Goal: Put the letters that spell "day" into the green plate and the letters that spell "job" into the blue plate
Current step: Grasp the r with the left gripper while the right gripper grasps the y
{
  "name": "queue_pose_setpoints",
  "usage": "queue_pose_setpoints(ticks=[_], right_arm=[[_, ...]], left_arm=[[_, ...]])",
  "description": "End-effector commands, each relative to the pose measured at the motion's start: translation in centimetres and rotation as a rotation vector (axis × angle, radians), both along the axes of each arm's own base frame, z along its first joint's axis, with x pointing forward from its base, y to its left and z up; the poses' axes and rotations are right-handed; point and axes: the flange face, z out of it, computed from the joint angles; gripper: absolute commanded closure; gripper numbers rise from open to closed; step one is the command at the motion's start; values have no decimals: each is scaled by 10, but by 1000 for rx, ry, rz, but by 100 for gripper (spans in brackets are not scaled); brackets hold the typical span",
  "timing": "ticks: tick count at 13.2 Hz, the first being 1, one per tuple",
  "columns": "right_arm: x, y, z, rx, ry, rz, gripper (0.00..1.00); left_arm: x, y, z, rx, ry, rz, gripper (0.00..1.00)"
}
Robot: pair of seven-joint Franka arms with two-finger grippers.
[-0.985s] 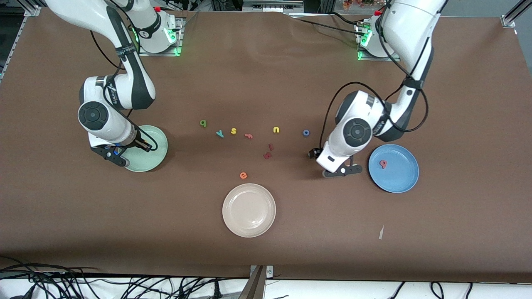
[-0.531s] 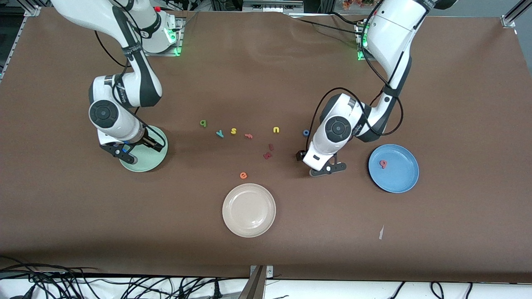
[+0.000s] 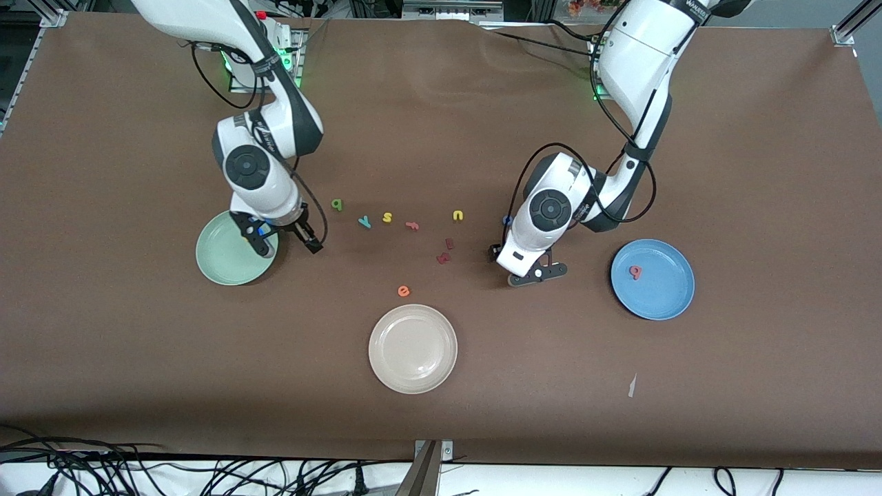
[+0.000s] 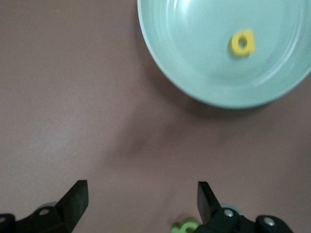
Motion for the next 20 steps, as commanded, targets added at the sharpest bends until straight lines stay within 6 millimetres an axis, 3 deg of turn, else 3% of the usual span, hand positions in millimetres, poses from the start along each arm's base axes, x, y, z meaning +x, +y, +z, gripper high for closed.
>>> queue_pose_setpoints(ticks=[1,4,9,14,20], right_arm=[[-11,23,-13,13,-20,-132,1],[-25,49,-18,12,-21,-224,1],[-43,82,-30,31,-30,-221,1],[-57,96,-61,27,-21,-222,1],[-58,100,-68,36,-32,-236,1]], left_arm=[[-1,3,-4,-1,-4,6,21],[-1,4,-5,2,-1,7,27],[-3,4,-11,8,7,4,41],[-6,6,-15,13,16,3,63],[-6,7,-16,12,17,-7,70]])
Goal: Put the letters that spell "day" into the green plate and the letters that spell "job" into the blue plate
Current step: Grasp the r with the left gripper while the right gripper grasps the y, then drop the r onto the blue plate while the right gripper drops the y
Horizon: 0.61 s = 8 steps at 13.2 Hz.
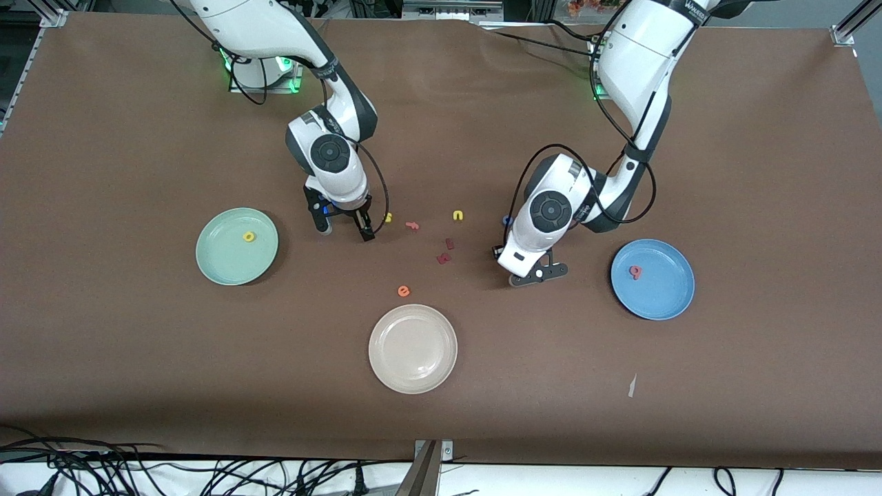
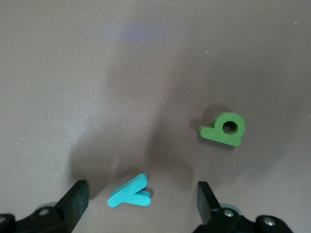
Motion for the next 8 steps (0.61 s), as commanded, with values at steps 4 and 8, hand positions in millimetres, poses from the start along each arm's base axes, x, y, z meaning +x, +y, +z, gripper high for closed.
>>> queue_pose_setpoints(ticks=[4,8], right_arm=[[-2,2,-11,18,-20,-18,18],[0,3,-13,24,-27,-18,61]], left_arm=[[26,41,48,8,47,-45,74],[52,143,95,-22,98,-179,77]])
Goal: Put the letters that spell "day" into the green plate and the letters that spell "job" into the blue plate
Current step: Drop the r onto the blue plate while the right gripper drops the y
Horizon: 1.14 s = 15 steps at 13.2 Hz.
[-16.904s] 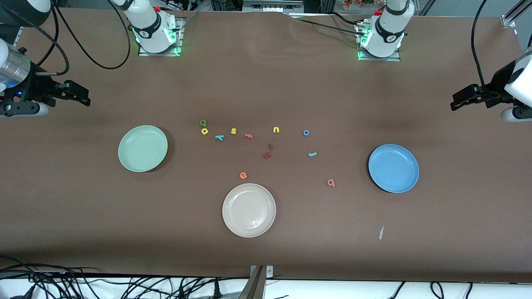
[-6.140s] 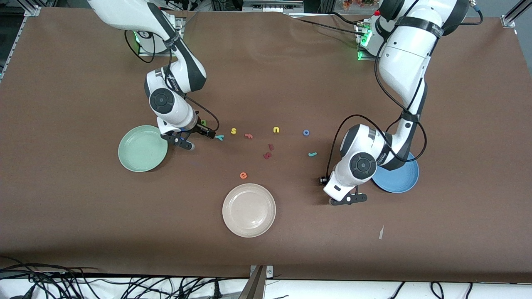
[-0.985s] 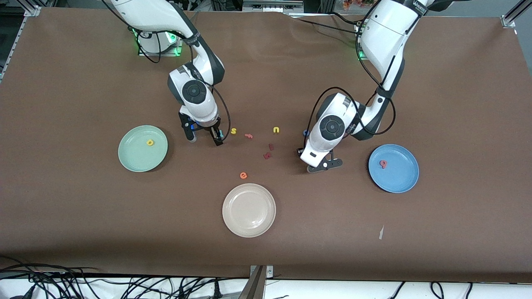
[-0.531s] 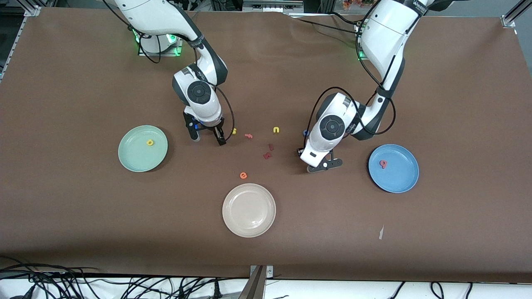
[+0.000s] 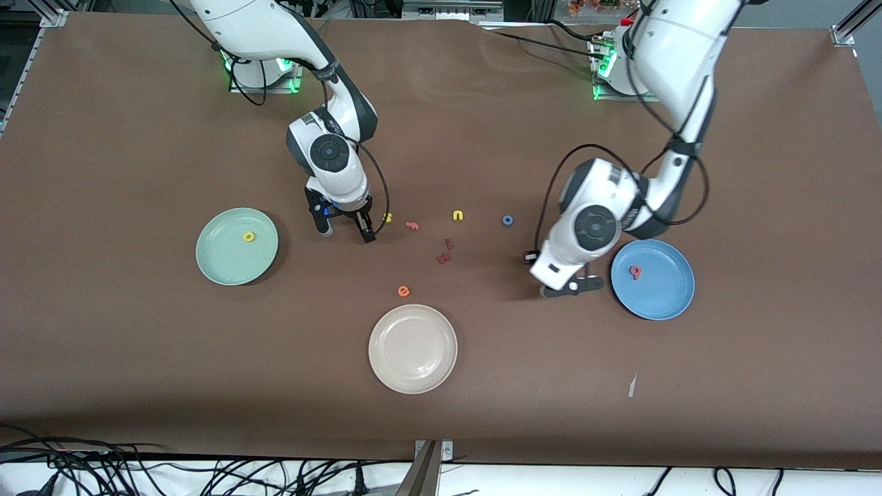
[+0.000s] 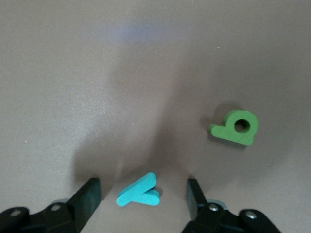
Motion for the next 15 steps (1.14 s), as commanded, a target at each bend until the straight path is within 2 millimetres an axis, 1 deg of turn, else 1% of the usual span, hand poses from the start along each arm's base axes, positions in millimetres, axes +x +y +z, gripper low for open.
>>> queue_pose_setpoints(ticks=[1,2,3,4,6,7,8,9,10,11,12,13,14,15], right_arm=[[-3,1,-11,5,-2,-17,81],[-2,1,-10,6,-3,-16,98],[-2,1,-10,6,-3,-16,100],[-2,1,-10,6,-3,-17,100],[-2,1,-8,7,-4,-16,100],[-1,1,-4,7,-6,-17,100],[0,2,1,10,-11,-9,100],[2,1,7,12,-19,-6,100],[7,-3,18,11,-26,-10,100],[13,-9,29,-1,-23,-8,100],[20,-16,39,-10,-23,-2,100],[27,-23,48,-22,-21,-8,100],[36,-34,56,-37,-23,-16,100],[45,-51,64,-48,-21,-20,100]], left_arm=[[9,76,18,-45,30,-113,76],[15,112,16,-52,31,-152,76],[20,139,16,-35,27,-182,76],[22,155,11,-9,31,-199,76],[24,181,-2,33,42,-215,76],[24,186,-15,33,59,-239,64],[26,191,-17,26,60,-257,9],[28,195,-14,23,57,-256,0],[30,190,-7,17,46,-240,0],[31,180,-3,13,39,-233,0],[29,161,-2,15,39,-218,0],[26,137,0,7,33,-194,0],[20,111,0,-6,35,-176,0],[13,84,1,-25,38,-146,0]])
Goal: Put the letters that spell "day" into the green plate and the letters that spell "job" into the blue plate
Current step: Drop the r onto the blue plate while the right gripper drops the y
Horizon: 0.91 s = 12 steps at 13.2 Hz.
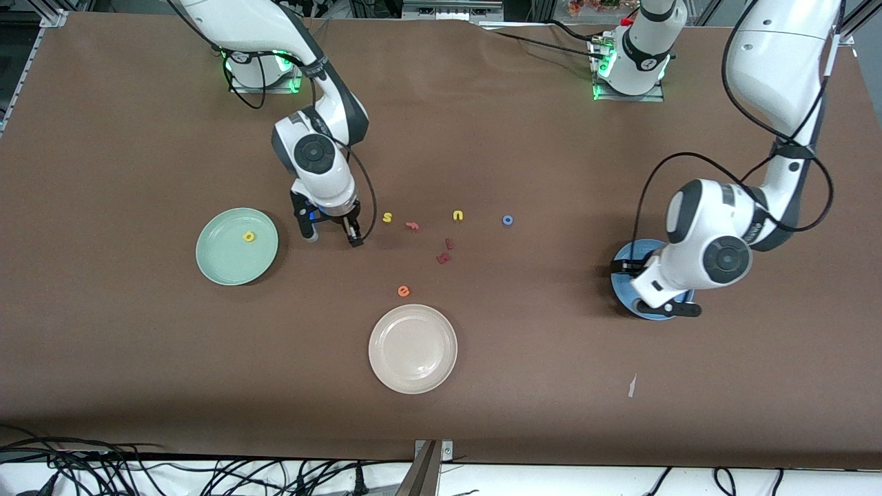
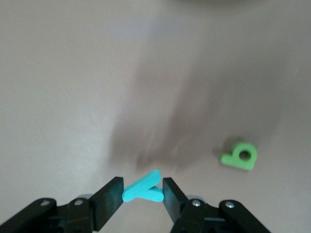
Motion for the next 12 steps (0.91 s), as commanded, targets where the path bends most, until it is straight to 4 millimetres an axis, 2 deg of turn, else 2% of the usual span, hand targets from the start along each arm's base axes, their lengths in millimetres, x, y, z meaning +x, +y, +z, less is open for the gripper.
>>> queue_pose_setpoints(ticks=[1,2,4,6,7,9,11,12], right_arm=[[23,-46,23,-39,15,9,100],[33,-71,30,-53,27,25,100],[49,-122,41,-72,51,84,100],[54,-181,45,-91,134,185,100],[54,-201,45,-88,171,233,100],[49,-216,38,-85,186,249,100],[43,-216,26,-87,196,248,21],[38,-211,21,-84,204,256,5]], left_arm=[[-18,-63,8,-14,3,72,0],[-29,-84,9,-26,-15,93,0],[-64,-110,6,-49,-87,132,0],[-94,-144,-1,-55,-116,207,0],[-104,-161,-5,-28,-127,207,0],[-127,-193,-16,10,-125,222,0],[-141,-211,-29,22,-110,231,0],[-149,-221,-40,22,-99,234,2]])
